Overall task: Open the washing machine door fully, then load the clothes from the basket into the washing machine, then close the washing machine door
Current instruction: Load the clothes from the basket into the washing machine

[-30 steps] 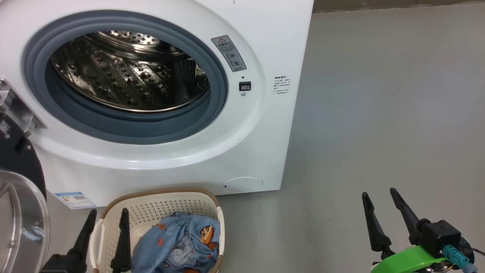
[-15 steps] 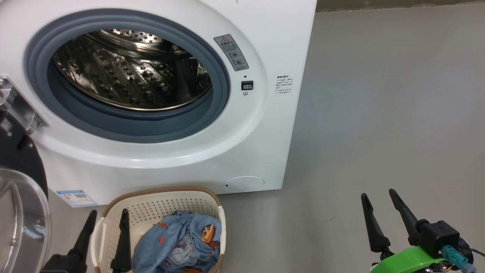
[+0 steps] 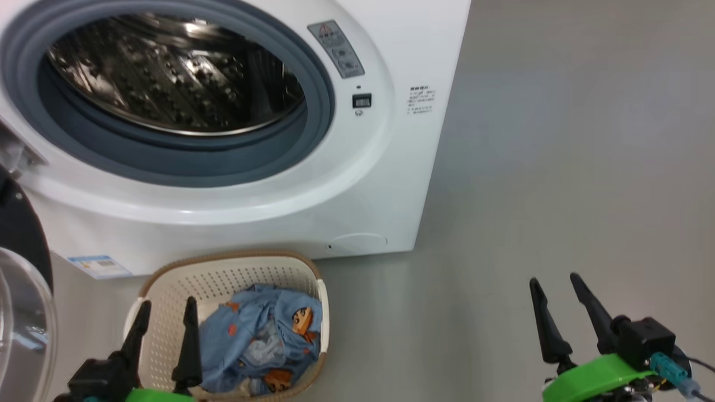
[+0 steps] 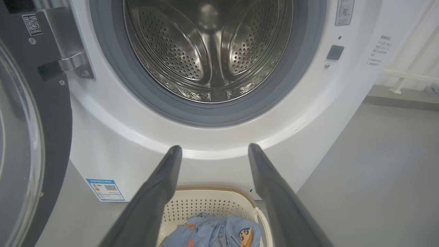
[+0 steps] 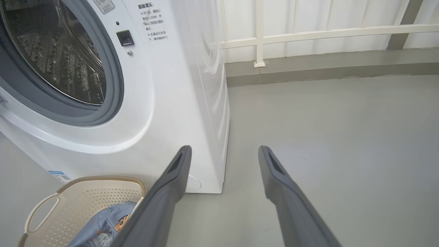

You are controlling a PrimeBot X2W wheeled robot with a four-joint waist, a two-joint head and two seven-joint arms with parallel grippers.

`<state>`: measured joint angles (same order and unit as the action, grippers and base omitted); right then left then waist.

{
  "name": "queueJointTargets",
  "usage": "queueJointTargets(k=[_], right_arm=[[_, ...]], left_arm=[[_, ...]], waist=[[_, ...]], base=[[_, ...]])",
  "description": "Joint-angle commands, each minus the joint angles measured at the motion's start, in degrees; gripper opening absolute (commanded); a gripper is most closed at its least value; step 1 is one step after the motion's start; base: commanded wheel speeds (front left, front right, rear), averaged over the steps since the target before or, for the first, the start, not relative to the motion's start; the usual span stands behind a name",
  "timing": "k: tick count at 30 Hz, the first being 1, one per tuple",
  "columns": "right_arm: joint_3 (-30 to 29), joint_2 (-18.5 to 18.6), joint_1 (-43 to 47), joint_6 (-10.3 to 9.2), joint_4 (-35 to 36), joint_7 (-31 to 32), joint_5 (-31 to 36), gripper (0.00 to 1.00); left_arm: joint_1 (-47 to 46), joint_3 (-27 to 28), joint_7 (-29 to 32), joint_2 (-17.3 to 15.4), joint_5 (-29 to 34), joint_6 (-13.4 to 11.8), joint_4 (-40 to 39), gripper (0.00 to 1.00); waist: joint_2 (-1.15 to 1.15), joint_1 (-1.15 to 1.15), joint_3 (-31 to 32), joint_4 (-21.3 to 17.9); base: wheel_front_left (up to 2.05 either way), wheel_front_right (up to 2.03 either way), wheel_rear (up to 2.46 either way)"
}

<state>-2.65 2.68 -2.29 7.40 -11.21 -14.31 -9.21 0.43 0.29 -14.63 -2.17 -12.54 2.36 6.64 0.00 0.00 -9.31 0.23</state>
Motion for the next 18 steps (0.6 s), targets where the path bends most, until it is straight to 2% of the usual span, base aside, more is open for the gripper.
queueJointTargets(k=[1, 10, 14, 18], right_arm=[[1.6, 0.2, -2.52, 0.09, 1.2, -0.69, -0.24, 1.0], [2.99, 0.2, -6.0, 0.09, 1.51, -0.69, -0.53, 1.0], [3.34, 0.2, -7.47, 0.09, 2.21, -0.69, -0.92, 1.0], [3.89, 0.2, -8.78, 0.09, 2.85, -0.69, -1.25, 1.0]], left_arm=[[-2.64, 1.05, -0.37, -0.71, -0.63, 0.42, -0.08, 1.0], [-8.35, -1.63, -0.37, -0.71, -1.25, 1.2, 6.21, 1.0], [-11.15, -1.36, -0.37, -0.71, -3.23, 1.67, 8.87, 1.0], [-14.15, -1.2, -0.37, -0.71, -2.42, 2.37, 11.93, 1.0]], waist=[[0.0, 0.0, -3.25, -0.45], [0.0, 0.0, -12.16, -2.3], [0.0, 0.0, -16.02, -3.35], [0.0, 0.0, -20.23, -4.67]], base=[[0.0, 0.0, 0.0], [0.0, 0.0, 0.0], [0.0, 0.0, 0.0], [0.0, 0.0, 0.0]])
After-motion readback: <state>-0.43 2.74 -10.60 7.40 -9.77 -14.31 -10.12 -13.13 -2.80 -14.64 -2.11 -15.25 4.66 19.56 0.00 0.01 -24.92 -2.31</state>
